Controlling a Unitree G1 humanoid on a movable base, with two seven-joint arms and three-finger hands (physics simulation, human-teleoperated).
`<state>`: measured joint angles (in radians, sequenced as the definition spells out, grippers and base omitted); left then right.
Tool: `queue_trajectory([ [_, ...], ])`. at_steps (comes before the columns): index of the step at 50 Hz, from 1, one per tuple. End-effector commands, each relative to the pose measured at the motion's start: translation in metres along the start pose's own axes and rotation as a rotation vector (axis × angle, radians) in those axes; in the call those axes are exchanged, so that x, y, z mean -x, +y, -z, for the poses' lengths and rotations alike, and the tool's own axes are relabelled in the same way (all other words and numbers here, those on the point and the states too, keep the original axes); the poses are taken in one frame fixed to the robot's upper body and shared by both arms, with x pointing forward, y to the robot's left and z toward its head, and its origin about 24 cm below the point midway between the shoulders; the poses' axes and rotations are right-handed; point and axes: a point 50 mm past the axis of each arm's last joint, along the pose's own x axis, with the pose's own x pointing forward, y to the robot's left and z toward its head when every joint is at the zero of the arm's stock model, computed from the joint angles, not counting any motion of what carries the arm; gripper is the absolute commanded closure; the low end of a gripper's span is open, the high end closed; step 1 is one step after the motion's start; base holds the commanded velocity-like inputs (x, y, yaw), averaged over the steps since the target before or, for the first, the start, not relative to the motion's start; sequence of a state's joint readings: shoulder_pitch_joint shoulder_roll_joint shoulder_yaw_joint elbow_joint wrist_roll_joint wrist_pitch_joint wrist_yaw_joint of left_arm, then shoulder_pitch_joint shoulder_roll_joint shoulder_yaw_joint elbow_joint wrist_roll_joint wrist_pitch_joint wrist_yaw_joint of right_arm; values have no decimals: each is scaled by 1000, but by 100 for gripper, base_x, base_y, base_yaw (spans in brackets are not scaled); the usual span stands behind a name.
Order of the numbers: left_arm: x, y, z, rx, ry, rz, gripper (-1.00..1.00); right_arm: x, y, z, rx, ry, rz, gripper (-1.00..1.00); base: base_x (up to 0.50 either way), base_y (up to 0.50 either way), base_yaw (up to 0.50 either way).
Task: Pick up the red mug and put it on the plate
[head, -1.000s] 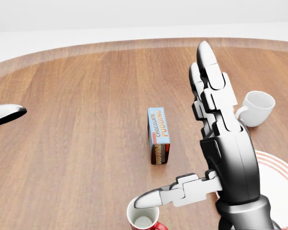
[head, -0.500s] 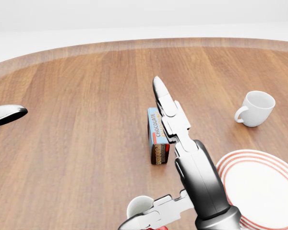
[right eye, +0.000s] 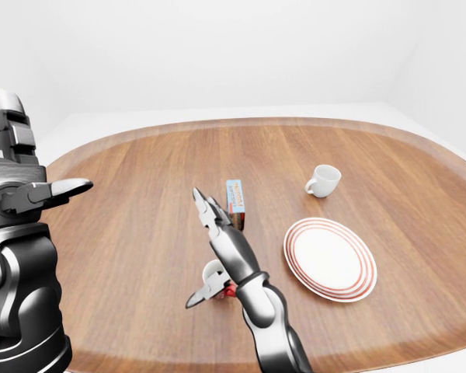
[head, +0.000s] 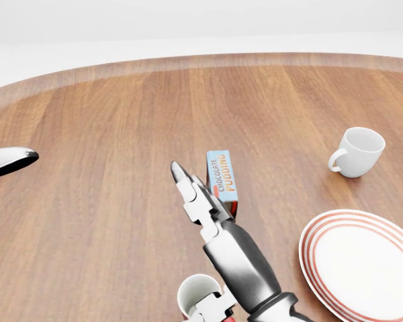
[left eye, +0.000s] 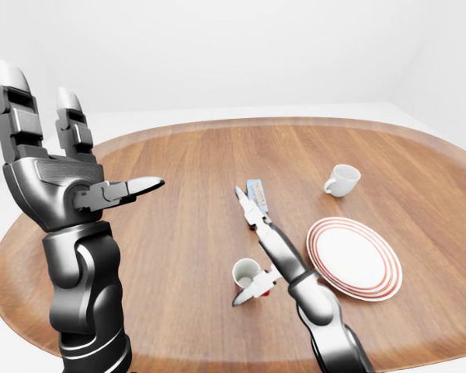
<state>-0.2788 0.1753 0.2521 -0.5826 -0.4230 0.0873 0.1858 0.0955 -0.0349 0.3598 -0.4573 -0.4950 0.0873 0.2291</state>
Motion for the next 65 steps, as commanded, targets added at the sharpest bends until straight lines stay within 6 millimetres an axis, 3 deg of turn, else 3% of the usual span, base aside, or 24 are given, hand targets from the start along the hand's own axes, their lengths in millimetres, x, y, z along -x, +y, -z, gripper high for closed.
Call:
queue_trajectory([
  [1,0,0,-1,3,-4,0,-95,-2,12,19,141,108,-96,-100,0,0,0],
  [19,-4,-3,-7,19,-32,2,-95,-8,14,29,311,189,-134,-100,0,0,0],
  [22,-1,-1,0,8,0,2,-95,-9,13,31,339,201,-143,-100,0,0,0],
  [26,-4,-3,-8,21,-37,1,-96,-12,13,30,349,203,-153,-100,0,0,0],
  [35,-1,0,0,5,0,-1,-96,-14,16,32,353,213,-167,-100,0,0,0],
  [65,-1,0,0,6,0,-2,-95,-13,27,45,380,273,-250,-100,0,0,0],
])
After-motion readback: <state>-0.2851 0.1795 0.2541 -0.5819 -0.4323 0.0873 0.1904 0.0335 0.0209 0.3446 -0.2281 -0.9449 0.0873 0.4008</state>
